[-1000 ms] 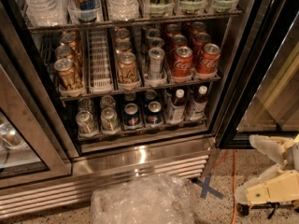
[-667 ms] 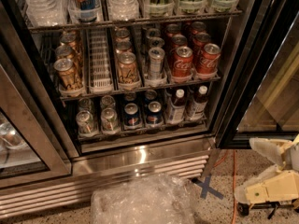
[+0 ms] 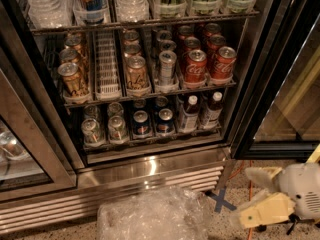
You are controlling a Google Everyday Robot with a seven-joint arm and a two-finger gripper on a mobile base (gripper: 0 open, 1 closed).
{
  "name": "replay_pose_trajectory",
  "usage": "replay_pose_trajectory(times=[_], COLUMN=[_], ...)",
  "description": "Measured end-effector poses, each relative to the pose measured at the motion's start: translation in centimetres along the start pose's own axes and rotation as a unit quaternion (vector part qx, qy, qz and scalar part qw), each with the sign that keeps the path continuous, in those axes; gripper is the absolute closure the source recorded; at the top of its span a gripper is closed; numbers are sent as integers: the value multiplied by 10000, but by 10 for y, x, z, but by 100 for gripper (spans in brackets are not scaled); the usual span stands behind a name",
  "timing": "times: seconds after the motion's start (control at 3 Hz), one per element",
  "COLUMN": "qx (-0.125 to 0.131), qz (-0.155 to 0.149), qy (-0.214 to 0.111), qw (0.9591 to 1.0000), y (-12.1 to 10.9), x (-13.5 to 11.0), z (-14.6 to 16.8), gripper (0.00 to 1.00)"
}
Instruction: Pick orange can from middle shelf of fridge
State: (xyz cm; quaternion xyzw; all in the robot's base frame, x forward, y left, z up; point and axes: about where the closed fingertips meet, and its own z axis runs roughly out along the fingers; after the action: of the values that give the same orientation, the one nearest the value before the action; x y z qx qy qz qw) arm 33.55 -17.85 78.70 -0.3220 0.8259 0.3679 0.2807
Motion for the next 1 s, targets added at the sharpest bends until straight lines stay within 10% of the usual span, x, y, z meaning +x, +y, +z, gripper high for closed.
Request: replay_pose_trajectory(times=[1.0], qx=[-1431], qz=[885], qy=[1023], qw=[9804], y=[30], x=[81], z=[134], gripper=[0])
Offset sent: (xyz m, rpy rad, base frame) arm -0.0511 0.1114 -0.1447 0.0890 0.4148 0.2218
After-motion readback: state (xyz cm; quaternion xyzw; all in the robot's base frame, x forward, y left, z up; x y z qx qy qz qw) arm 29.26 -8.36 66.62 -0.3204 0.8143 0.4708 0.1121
